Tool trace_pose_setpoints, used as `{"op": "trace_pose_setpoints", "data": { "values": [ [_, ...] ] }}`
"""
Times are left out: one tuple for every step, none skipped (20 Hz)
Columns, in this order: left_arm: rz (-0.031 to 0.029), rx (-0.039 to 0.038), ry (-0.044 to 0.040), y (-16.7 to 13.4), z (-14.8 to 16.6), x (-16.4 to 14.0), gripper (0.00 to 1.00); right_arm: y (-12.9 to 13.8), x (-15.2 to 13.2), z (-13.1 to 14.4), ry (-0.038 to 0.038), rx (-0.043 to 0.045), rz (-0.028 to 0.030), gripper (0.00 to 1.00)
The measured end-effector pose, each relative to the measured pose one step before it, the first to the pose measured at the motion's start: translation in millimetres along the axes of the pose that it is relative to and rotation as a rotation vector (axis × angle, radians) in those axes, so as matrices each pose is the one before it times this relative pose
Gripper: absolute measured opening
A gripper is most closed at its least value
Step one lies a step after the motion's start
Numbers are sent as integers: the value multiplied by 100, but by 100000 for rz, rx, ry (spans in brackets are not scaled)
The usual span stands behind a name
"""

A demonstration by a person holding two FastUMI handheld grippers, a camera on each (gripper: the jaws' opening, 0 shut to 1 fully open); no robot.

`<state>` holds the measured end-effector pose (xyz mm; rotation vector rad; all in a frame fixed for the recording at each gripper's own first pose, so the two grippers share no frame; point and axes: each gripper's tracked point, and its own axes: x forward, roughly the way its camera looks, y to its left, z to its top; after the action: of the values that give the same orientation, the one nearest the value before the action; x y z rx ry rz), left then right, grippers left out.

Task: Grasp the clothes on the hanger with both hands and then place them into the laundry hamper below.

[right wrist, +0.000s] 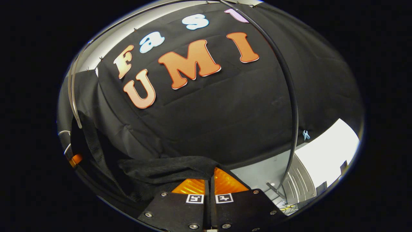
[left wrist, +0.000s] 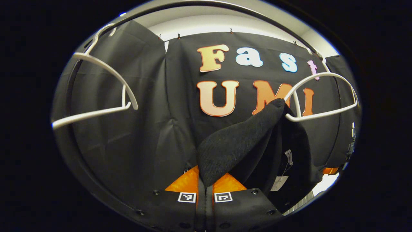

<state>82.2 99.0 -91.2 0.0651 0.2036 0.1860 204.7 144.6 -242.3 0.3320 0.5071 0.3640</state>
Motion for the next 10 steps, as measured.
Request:
{"op": "trace_pose_setpoints", "data": {
  "values": [
    [12, 993, 1336, 30, -887, -22, 7, -89, 28, -872, 1174, -176, -569, 0],
    [-449, 760, 1473, -49, -801, 142, 6, -180, -18, -742, 1283, -106, -629, 0],
    [-763, 61, 2051, -101, -1002, 135, 6, -170, 167, -991, 1664, -262, -569, 0],
    [-388, 114, 3046, -165, -1314, -67, 7, -390, 52, -856, 1647, -206, -900, 0],
    [-173, 1125, 1895, -108, -1014, -84, 7, -360, -161, -914, 1470, -285, -899, 0],
    [-1498, 633, 2504, -580, -1126, 41, 7, -277, 14, -824, 1406, -388, -744, 0],
    [-987, 277, 3632, -673, -1387, 211, 7, -352, -25, -914, 1614, -522, -726, 0],
    [-1437, 262, 1823, -528, -1216, 166, 7, -229, 5, -555, 1094, -437, -464, 0],
    [-1310, 266, 1923, -637, -1059, 180, 6, -151, -109, -507, 915, -290, -270, 0],
    [-1549, 377, 1792, -736, -1032, 450, 7, -130, -39, -511, 800, -467, -362, 0]
  ]
}}
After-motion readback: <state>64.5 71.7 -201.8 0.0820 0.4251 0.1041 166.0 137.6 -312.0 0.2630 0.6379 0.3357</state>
